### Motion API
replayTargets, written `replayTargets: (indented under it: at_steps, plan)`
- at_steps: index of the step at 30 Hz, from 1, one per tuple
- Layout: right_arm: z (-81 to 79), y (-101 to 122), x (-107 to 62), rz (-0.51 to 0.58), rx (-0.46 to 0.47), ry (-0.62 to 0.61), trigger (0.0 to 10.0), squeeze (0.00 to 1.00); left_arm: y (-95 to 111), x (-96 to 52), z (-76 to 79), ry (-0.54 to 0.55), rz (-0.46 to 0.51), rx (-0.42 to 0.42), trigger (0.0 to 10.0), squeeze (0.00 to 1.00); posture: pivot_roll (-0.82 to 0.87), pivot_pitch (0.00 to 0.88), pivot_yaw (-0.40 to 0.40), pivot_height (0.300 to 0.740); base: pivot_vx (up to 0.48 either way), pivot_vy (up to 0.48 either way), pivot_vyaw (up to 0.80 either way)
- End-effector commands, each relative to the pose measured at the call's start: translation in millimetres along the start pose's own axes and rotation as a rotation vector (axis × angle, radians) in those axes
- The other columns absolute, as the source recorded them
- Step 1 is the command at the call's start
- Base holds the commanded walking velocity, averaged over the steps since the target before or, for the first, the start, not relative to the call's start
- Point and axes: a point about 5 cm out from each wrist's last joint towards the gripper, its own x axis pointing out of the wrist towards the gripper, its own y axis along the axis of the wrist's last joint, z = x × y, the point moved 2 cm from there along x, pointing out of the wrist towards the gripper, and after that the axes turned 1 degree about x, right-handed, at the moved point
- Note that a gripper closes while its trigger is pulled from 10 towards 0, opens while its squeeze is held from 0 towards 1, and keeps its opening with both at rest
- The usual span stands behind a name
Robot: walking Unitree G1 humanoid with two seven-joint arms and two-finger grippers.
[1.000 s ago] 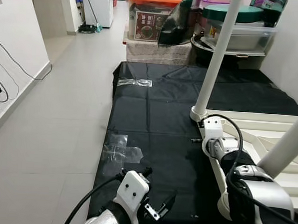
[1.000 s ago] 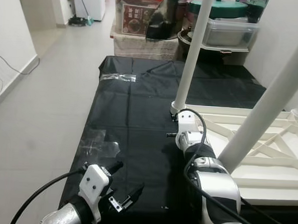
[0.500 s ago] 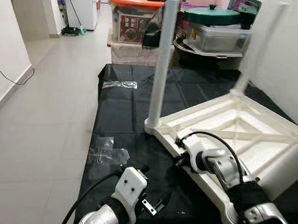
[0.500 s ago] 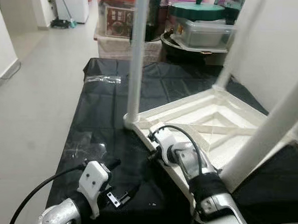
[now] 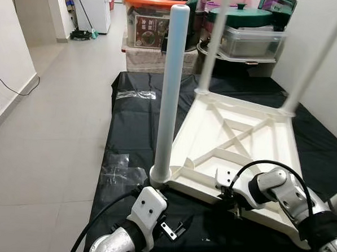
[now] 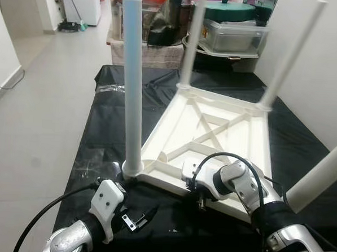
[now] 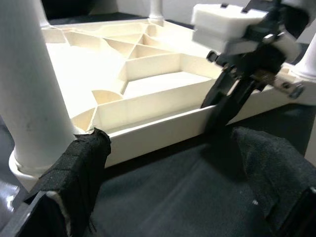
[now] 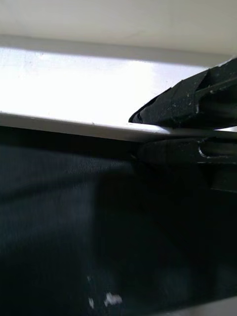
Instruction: Building children table
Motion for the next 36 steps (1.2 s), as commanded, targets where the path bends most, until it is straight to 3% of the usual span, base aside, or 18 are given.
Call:
replayTargets:
  at_steps: [1,11,13,17,20,27,28,29,33,34,36]
  plan:
    - [-2.7,15.3,-1.9,0.023,-0.162,0.054,0.0,0.0,-5.0,-1.1,-2.4,0.002,-0.017,0.019,10.0,0.0,0.08,0.0,-0.06,0.74,0.0,0.0,0.0]
    - [-3.4,13.4,-7.2,0.037,-0.308,0.092,0.0,0.0,-7.6,-0.2,-4.1,0.002,-0.019,0.022,10.0,0.0,0.08,0.0,-0.058,0.74,0.0,0.0,0.0]
    - [-2.9,13.9,-8.7,0.033,-0.377,0.099,0.0,0.0,-8.1,0.1,-5.0,0.002,-0.018,0.024,10.0,0.0,0.08,0.0,-0.056,0.74,0.0,0.0,0.0]
    - [-3.6,17.3,-8.4,0.042,-0.409,0.105,0.0,0.0,-8.4,0.3,-5.5,0.002,-0.017,0.025,10.0,0.0,0.08,0.0,-0.056,0.74,0.0,0.0,0.0]
    - [-2.4,21.5,-4.8,0.027,-0.496,0.105,0.0,0.0,-8.5,1.0,-5.9,0.003,-0.014,0.028,10.0,0.0,0.08,0.0,-0.055,0.74,0.0,0.0,0.0]
    - [9.5,13.7,-10.1,-0.031,-0.53,0.067,0.0,0.0,-8.8,1.2,-5.9,0.005,-0.01,0.028,10.0,0.0,0.08,0.0,-0.061,0.74,0.0,0.0,0.0]
    - [13.7,14.6,-11.0,-0.038,-0.526,0.039,4.2,0.0,-8.8,1.2,-6.0,0.005,-0.01,0.028,10.0,0.0,0.08,0.0,-0.059,0.74,0.0,0.0,0.0]
    - [18.1,18.7,-11.7,-0.017,-0.52,0.006,10.0,0.0,-8.9,1.2,-6.2,0.005,-0.01,0.028,10.0,0.0,0.08,0.0,-0.061,0.74,0.0,0.0,0.0]
    - [22.2,26.1,-12.8,0.028,-0.501,-0.025,10.0,0.0,-9.1,1.3,-6.5,0.006,-0.011,0.028,10.0,0.0,0.08,0.0,-0.059,0.74,0.0,0.0,0.0]
    - [23.5,30.2,-13.4,0.055,-0.499,-0.038,10.0,0.78,-9.2,1.4,-6.7,0.006,-0.01,0.029,10.0,0.0,0.08,0.0,-0.059,0.74,0.0,0.0,0.0]
    - [24.3,32.4,-13.8,0.07,-0.498,-0.045,10.0,0.78,-9.3,1.6,-6.8,0.006,-0.011,0.029,10.0,0.0,0.08,0.0,-0.059,0.74,0.0,0.0,0.0]
